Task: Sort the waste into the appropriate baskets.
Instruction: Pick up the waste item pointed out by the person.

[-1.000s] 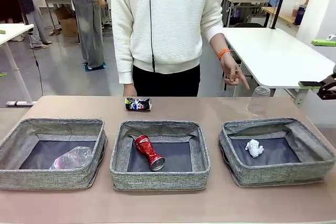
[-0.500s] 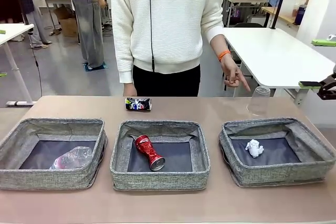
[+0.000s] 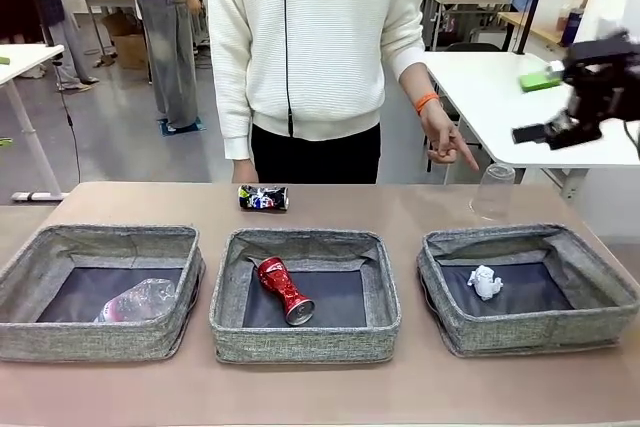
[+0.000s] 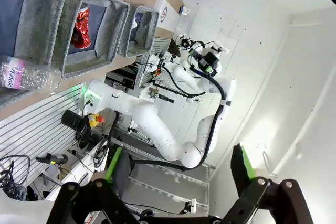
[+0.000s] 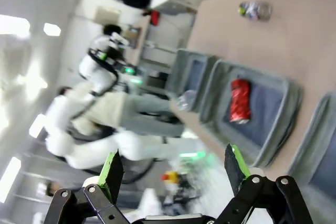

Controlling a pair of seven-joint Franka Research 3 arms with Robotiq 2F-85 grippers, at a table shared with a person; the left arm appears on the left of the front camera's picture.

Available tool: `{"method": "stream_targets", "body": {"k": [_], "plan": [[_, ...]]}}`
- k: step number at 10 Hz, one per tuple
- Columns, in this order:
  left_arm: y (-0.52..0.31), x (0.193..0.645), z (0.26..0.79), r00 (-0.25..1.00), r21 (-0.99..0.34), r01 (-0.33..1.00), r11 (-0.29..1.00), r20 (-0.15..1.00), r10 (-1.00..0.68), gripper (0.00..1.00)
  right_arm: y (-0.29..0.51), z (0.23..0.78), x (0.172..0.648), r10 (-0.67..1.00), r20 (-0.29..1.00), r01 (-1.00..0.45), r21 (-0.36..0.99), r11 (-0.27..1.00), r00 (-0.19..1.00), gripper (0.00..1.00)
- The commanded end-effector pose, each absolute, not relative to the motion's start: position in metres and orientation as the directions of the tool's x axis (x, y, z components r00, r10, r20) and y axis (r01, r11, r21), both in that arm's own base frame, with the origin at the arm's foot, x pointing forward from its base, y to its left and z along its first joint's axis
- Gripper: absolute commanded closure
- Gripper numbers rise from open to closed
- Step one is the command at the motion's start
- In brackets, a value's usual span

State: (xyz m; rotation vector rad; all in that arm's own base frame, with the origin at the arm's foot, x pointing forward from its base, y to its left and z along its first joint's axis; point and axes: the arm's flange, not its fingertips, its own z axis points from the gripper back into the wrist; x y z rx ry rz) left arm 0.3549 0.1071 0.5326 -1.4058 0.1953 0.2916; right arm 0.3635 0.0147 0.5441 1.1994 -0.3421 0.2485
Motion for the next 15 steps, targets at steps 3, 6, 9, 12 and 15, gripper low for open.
{"method": "stream_targets", "body": {"k": [3,6,9,12,15], "plan": [[0.108,0.354,0.536,0.953,-0.944,-0.302,0.13,-0.294,0.075,0.0,0.005,0.556,0.349,-0.079,0.931,-0.331,0.206,0.921,0.357,0.0],[0.108,0.354,0.536,0.953,-0.944,-0.302,0.13,-0.294,0.075,0.0,0.012,0.569,0.364,0.023,0.711,-0.586,0.56,0.586,0.703,0.0],[0.108,0.354,0.536,0.953,-0.944,-0.302,0.13,-0.294,0.075,0.0,-0.123,0.492,0.428,0.011,0.86,-0.812,0.476,0.338,0.51,0.0],[0.108,0.354,0.536,0.953,-0.944,-0.302,0.13,-0.294,0.075,0.0,-0.132,0.482,0.403,-0.034,0.828,-0.733,0.513,0.446,0.559,0.0],[0.108,0.354,0.536,0.953,-0.944,-0.302,0.13,-0.294,0.075,0.0,-0.208,0.423,0.464,-0.167,0.785,-0.608,0.578,0.544,0.597,0.0]]}}
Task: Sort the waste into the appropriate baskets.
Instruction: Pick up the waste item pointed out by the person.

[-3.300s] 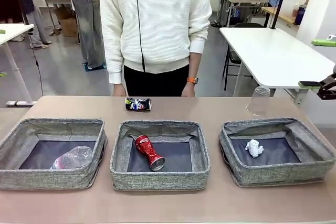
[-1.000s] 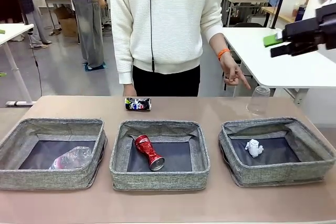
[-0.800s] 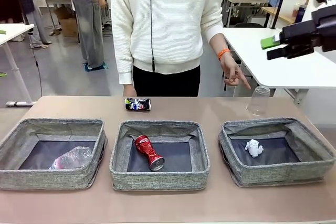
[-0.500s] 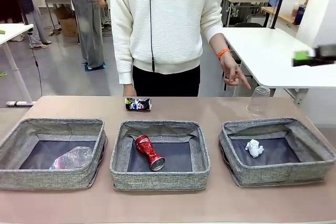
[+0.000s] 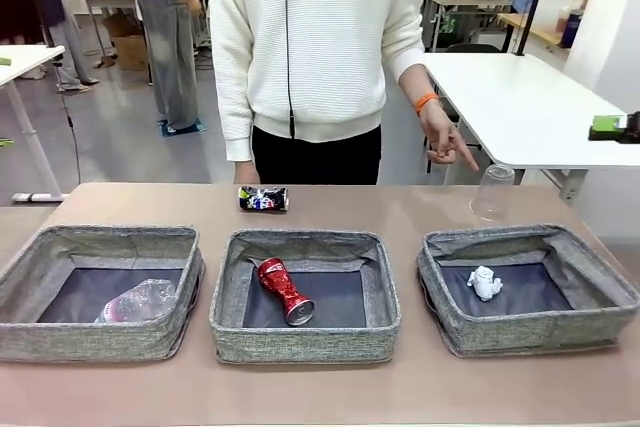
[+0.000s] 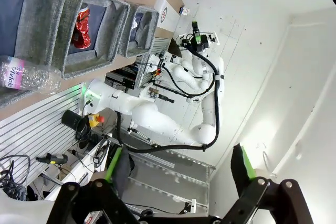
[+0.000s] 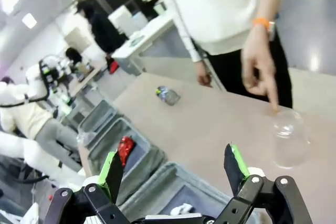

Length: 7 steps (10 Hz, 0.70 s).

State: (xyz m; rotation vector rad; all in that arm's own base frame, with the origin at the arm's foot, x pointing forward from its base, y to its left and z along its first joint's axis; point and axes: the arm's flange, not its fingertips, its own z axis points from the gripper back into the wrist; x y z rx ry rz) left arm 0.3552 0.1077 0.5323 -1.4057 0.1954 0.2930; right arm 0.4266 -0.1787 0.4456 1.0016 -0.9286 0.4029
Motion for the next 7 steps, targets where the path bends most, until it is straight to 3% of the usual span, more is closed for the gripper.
{"method": "stream_targets", "body": {"k": [1,3,4,5,6,7], "plan": [[0.108,0.354,0.536,0.953,-0.944,-0.302,0.13,-0.294,0.075,0.0,-0.229,0.391,0.505,-0.153,0.777,-0.6,0.58,0.55,0.611,0.0],[0.108,0.354,0.536,0.953,-0.944,-0.302,0.13,-0.294,0.075,0.0,-0.237,0.355,0.549,0.012,0.893,-0.738,0.364,0.568,0.45,0.0],[0.108,0.354,0.536,0.953,-0.944,-0.302,0.13,-0.294,0.075,0.0,-0.229,0.343,0.567,0.084,0.898,-0.76,0.312,0.57,0.432,0.0],[0.108,0.354,0.536,0.953,-0.944,-0.302,0.13,-0.294,0.075,0.0,-0.223,0.334,0.586,0.032,0.814,-0.686,0.466,0.559,0.58,0.0],[0.108,0.354,0.536,0.953,-0.944,-0.302,0.13,-0.294,0.075,0.0,-0.231,0.334,0.548,0.026,0.86,-0.718,0.409,0.563,0.51,0.0],[0.108,0.354,0.536,0.953,-0.944,-0.302,0.13,-0.294,0.075,0.0,-0.225,0.323,0.573,0.054,0.857,-0.73,0.401,0.553,0.512,0.0]]}}
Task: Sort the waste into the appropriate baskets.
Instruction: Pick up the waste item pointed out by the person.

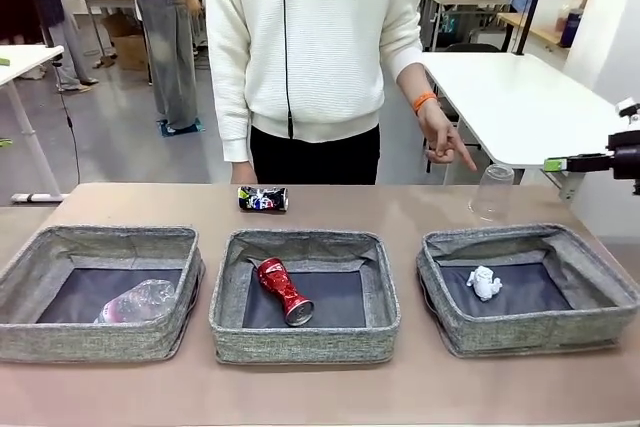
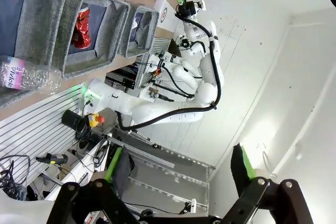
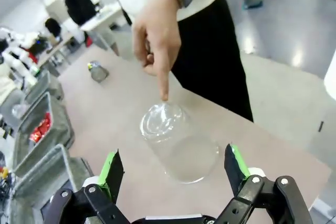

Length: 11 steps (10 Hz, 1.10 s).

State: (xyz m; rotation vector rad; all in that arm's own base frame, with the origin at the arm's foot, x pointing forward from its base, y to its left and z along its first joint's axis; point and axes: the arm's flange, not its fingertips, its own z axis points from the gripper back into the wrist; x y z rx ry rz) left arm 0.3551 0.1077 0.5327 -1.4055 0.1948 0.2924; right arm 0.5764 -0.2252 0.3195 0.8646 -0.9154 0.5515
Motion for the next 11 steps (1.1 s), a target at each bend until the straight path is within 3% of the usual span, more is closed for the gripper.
{"method": "stream_targets", "body": {"k": [1,6,8,11], "plan": [[0.108,0.354,0.536,0.953,-0.944,-0.302,0.13,-0.294,0.075,0.0,-0.22,0.319,0.578,0.328,0.872,-0.797,0.108,0.594,0.362,0.0],[0.108,0.354,0.536,0.953,-0.944,-0.302,0.13,-0.294,0.075,0.0,-0.185,0.279,0.595,0.375,0.918,-0.936,-0.015,0.353,0.126,0.0],[0.108,0.354,0.536,0.953,-0.944,-0.302,0.13,-0.294,0.075,0.0,-0.172,0.268,0.597,0.359,0.928,-0.952,-0.014,0.307,0.103,0.0],[0.108,0.354,0.536,0.953,-0.944,-0.302,0.13,-0.294,0.075,0.0,-0.146,0.254,0.605,0.302,0.946,-0.942,0.013,0.336,0.121,0.0]]}}
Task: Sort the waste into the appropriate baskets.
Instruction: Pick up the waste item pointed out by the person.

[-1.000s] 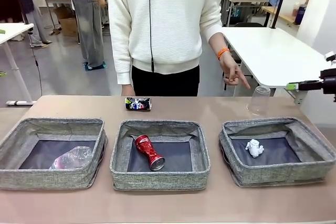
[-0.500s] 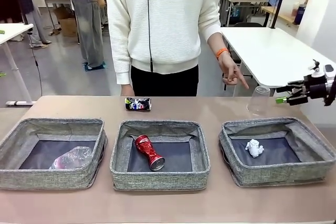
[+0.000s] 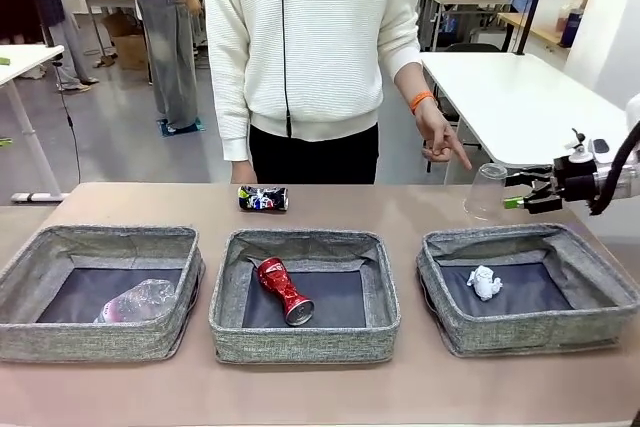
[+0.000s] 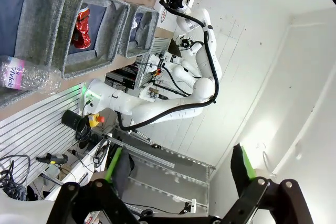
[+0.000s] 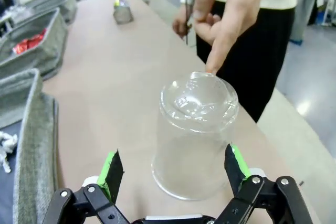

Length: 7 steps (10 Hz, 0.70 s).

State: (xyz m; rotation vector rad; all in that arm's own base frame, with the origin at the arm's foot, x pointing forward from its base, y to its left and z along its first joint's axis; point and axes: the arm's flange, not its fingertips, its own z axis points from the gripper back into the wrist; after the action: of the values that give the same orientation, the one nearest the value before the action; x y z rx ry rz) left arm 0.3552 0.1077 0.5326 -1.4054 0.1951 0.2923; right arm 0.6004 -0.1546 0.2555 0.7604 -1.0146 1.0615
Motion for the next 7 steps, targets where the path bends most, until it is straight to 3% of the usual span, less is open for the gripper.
{"method": "stream_targets", "body": {"k": [1,3,7], "plan": [[0.108,0.354,0.536,0.953,-0.944,-0.302,0.13,-0.294,0.075,0.0,-0.139,0.25,0.608,0.281,0.95,-0.935,0.03,0.352,0.136,0.0],[0.108,0.354,0.536,0.953,-0.944,-0.302,0.13,-0.294,0.075,0.0,-0.128,0.243,0.614,0.252,0.957,-0.903,0.022,0.43,0.143,0.0],[0.108,0.354,0.536,0.953,-0.944,-0.302,0.13,-0.294,0.075,0.0,-0.107,0.236,0.622,0.214,0.964,-0.892,0.047,0.45,0.159,0.0]]}}
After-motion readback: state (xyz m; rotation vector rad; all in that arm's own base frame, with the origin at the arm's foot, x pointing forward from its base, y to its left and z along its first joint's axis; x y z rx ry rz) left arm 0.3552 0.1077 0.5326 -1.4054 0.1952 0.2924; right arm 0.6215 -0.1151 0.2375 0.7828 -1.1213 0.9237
